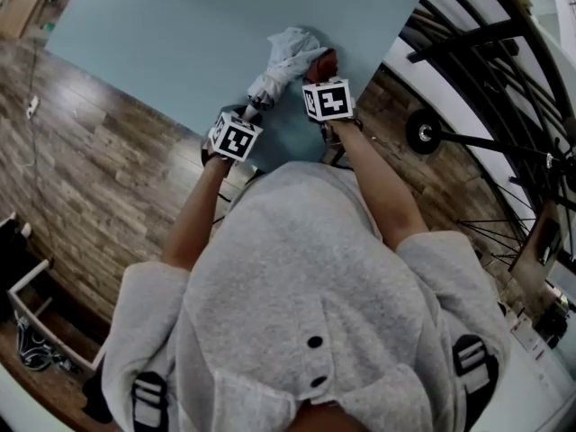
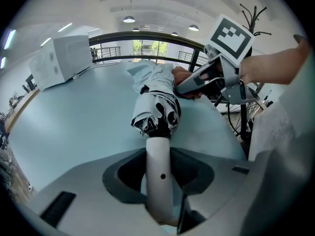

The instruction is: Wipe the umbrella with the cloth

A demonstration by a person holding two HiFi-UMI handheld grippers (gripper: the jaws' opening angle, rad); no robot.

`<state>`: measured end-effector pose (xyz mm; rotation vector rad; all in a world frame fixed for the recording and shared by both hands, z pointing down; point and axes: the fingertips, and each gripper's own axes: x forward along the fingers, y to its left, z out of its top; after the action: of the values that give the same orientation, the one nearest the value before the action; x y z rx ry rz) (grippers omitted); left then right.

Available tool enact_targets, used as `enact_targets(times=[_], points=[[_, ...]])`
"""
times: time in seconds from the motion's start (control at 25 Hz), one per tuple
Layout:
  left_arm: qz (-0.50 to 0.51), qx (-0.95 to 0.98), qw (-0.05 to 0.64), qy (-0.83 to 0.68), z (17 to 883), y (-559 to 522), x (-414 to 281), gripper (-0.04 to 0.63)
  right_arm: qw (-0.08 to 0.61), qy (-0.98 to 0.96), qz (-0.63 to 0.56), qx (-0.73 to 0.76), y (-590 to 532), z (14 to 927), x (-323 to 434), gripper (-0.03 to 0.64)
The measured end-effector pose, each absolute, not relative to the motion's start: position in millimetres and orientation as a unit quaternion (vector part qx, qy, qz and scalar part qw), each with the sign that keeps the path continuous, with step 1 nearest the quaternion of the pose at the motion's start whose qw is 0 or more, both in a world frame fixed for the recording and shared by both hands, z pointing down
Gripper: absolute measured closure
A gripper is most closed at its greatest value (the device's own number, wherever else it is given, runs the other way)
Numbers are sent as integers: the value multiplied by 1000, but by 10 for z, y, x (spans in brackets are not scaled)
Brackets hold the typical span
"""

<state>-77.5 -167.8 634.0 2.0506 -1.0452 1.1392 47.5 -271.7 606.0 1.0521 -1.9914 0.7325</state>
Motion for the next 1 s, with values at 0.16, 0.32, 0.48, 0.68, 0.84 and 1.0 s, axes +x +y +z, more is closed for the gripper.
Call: enact_targets(times=[0.16, 0.32, 0.48, 0.68, 0.84, 1.0], points=[[425, 767, 282, -388, 6343, -1673, -808, 439, 384, -789, 283, 388, -2609, 6055, 323, 541], [422, 768, 284, -388, 6351, -1653, -809, 439, 396, -800, 274, 357, -2467, 6078, 188, 541], [422, 770, 284, -386, 6340, -1660, -806, 439, 402, -808, 271, 334, -2366, 6074, 82, 541], [421, 770, 284, -386, 6334, -1643, -802, 439, 410, -823, 274, 282, -2169, 6041, -99, 541], [419, 773, 280, -385, 6314, -1650, -821, 439, 410, -827, 279, 265, -2090, 6021, -172, 541], [418, 772, 283, -387, 6321, -1663, -812, 439, 396, -833, 313, 225, -2030, 5963, -224, 541]])
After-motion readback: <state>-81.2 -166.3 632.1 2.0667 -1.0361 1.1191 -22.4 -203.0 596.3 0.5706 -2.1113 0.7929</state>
